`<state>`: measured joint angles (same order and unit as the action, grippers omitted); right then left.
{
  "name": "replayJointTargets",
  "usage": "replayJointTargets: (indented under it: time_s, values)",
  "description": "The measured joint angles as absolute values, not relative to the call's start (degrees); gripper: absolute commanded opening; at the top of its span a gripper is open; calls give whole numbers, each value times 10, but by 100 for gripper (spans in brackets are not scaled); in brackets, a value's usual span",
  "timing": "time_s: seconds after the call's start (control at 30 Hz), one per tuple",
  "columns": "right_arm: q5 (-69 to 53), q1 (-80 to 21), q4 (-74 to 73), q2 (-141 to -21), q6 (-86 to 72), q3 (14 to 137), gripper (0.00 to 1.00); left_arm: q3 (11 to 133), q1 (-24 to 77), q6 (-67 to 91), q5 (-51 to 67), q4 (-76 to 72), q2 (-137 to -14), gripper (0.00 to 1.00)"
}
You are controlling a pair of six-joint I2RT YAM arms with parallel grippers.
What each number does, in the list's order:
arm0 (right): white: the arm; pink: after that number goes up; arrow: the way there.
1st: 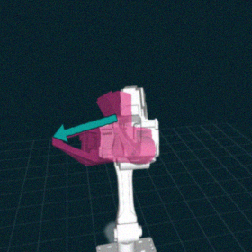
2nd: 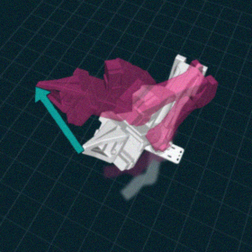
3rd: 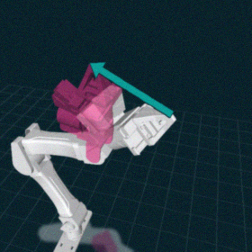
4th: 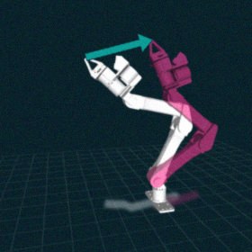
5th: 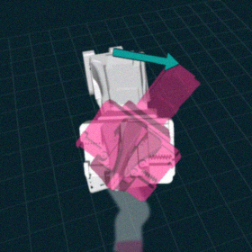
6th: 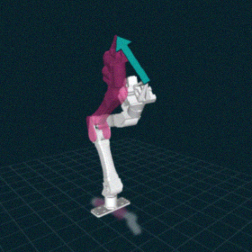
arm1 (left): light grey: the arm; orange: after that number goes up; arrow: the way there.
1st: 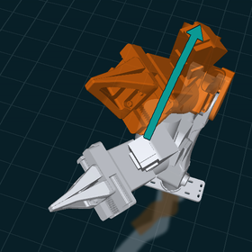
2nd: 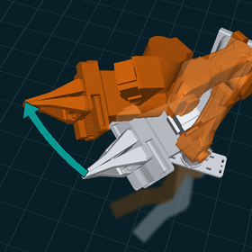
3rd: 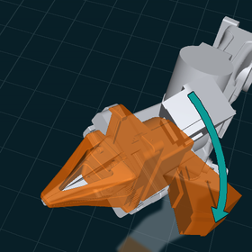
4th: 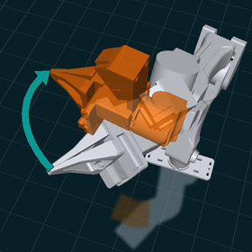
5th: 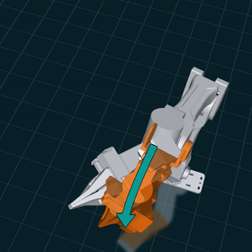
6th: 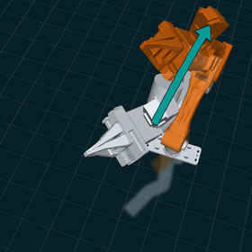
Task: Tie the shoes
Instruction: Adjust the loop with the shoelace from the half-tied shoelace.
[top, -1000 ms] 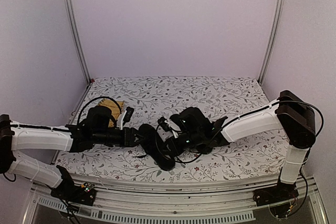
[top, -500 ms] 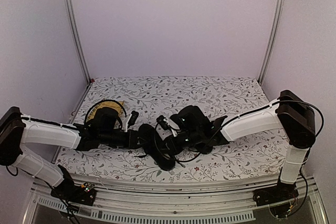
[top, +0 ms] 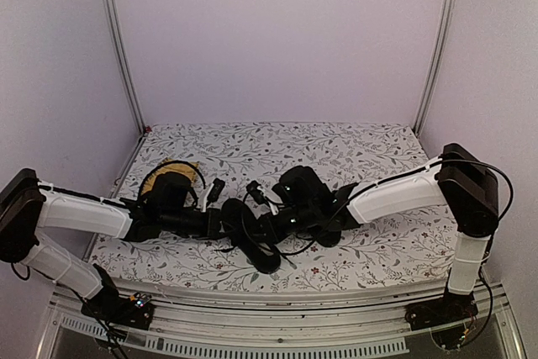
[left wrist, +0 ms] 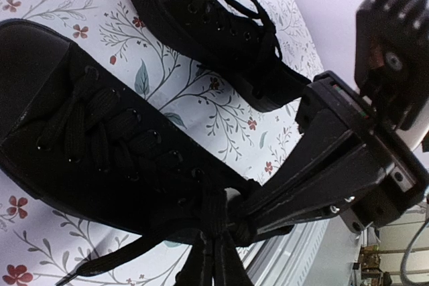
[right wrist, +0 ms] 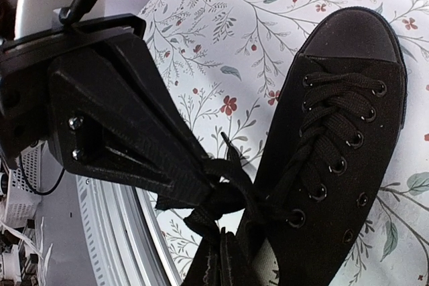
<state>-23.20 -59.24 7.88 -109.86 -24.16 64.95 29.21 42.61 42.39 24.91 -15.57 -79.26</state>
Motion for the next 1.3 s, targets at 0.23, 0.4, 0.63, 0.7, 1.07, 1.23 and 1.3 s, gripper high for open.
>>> replayJointTargets:
  time_s: [0.23, 0.4, 0.63, 0.7, 1.07, 1.23, 1.3]
  values:
    - [-224, -592, 73, -1115, -252, 665, 2, 292, 426, 424, 254, -165, -793, 0]
    - [-215, -592, 68, -1120, -261, 673, 2, 291, 426, 420, 260, -169, -793, 0]
    - [-211, -593, 58, -1132, -269, 693, 2, 291, 426, 402, 262, -160, -783, 0]
    - [-210, -593, 55, -1134, -271, 702, 2, 291, 426, 394, 261, -154, -775, 0]
    - [-206, -593, 46, -1152, -273, 721, 2, 295, 436, 364, 260, -138, -766, 0]
    - [-207, -593, 45, -1156, -273, 722, 2, 309, 448, 360, 247, -138, -780, 11]
    - [-206, -593, 44, -1156, -273, 722, 2, 310, 450, 360, 239, -138, -785, 18]
